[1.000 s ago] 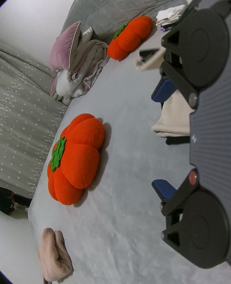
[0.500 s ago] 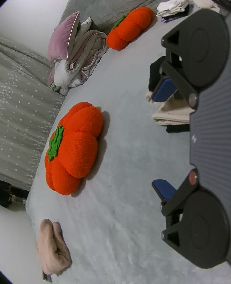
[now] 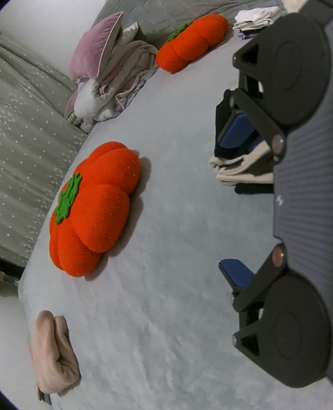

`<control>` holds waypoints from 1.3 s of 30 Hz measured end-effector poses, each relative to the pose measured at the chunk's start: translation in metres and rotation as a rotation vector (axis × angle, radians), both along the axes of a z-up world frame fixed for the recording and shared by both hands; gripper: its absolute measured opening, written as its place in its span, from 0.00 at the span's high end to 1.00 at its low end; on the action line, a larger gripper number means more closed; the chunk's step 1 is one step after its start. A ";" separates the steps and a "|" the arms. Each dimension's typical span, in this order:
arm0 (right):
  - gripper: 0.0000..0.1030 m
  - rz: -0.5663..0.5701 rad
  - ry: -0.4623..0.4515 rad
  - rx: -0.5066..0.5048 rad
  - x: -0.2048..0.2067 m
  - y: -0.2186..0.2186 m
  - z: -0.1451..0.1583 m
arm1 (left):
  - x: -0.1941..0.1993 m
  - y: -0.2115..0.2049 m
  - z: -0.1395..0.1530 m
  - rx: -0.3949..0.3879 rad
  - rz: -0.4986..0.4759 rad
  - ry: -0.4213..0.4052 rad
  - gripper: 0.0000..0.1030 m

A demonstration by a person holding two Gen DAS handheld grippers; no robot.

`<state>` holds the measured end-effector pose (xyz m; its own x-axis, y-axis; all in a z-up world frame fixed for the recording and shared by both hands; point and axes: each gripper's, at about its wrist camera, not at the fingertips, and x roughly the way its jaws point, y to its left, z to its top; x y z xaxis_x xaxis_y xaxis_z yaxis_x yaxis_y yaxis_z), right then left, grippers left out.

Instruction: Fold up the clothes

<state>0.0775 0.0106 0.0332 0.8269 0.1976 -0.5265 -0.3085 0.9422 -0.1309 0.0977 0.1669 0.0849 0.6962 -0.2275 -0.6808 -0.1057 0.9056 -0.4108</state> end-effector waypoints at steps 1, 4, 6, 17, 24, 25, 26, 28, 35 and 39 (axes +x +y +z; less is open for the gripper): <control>0.79 0.004 0.004 -0.004 -0.001 0.000 -0.003 | 0.001 0.000 0.000 0.005 0.002 0.003 0.05; 0.75 0.025 0.003 -0.006 -0.006 0.001 -0.008 | 0.002 0.000 -0.001 0.009 0.005 0.009 0.05; 0.69 0.037 0.012 0.009 -0.007 0.000 -0.008 | 0.002 -0.001 -0.001 0.013 0.004 0.012 0.05; 0.48 0.132 -0.070 0.248 -0.054 -0.043 0.027 | 0.003 0.000 -0.001 -0.015 -0.001 0.020 0.05; 0.48 0.242 -0.107 0.080 -0.070 -0.071 0.047 | 0.001 -0.009 -0.001 -0.005 -0.022 0.021 0.05; 0.48 0.267 -0.113 0.022 -0.071 -0.074 0.047 | 0.001 -0.010 -0.001 -0.005 -0.026 0.021 0.05; 0.48 0.292 -0.118 -0.028 -0.072 -0.076 0.046 | 0.000 -0.012 -0.002 -0.004 -0.031 0.021 0.05; 0.48 0.343 -0.128 -0.129 -0.074 -0.081 0.043 | -0.001 -0.018 -0.003 -0.004 -0.047 0.024 0.06; 0.57 0.479 -0.187 -0.295 -0.082 -0.075 0.011 | -0.005 -0.047 -0.012 0.012 -0.130 0.025 0.27; 0.63 0.522 -0.205 -0.359 -0.080 -0.060 -0.008 | -0.002 -0.051 -0.016 -0.019 -0.137 0.035 0.38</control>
<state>-0.0024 -0.0489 0.0255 0.7603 0.4413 -0.4766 -0.6482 0.5628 -0.5128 0.0959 0.1162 0.0685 0.6337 -0.3317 -0.6989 0.0034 0.9046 -0.4262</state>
